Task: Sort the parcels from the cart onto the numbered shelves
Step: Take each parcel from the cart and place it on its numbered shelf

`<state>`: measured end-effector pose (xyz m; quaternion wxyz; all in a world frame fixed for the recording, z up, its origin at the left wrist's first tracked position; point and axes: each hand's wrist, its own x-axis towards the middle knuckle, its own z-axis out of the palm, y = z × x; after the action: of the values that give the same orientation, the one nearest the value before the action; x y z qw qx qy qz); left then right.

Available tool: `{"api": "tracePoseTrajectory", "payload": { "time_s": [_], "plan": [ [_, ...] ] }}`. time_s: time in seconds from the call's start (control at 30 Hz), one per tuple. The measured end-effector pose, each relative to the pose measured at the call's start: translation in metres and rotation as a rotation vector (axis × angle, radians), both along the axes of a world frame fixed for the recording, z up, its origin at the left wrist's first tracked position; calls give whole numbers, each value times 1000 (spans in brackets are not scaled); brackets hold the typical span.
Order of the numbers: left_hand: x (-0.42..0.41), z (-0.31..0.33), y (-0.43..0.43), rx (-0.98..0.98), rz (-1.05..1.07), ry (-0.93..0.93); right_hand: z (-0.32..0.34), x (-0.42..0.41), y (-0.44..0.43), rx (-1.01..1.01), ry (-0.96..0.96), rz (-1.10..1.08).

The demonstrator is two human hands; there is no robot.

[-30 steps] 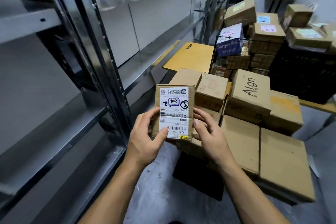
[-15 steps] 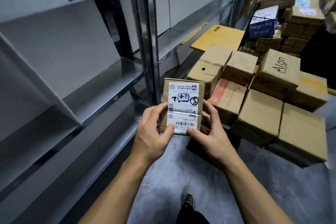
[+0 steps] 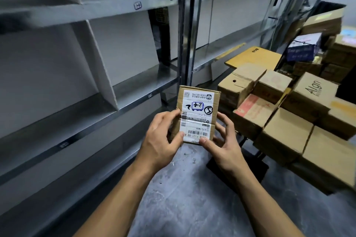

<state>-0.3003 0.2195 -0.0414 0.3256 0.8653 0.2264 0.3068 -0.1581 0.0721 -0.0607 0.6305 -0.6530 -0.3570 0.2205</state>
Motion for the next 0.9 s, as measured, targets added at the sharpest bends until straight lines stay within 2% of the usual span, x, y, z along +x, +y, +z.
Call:
{"api": "tracePoseTrajectory", "payload": {
  "time_s": [0.13,0.23,0.47,0.67,0.9],
  "plan": [
    [-33,8,-27,45,97,34,4,-9,-20,13,-15,48],
    [-60,10,-47,154,161,106,-1,-18,-34,17,-10,100],
    [-139,22,-80,360,355,434,-11,-60,-39,6,18,225],
    [-227,31,-96,307,542,538,-13,-125,-9,11,12,400],
    [-328,34,-99,223,679,508,-11,-225,32,21,32,547]
  ]
}}
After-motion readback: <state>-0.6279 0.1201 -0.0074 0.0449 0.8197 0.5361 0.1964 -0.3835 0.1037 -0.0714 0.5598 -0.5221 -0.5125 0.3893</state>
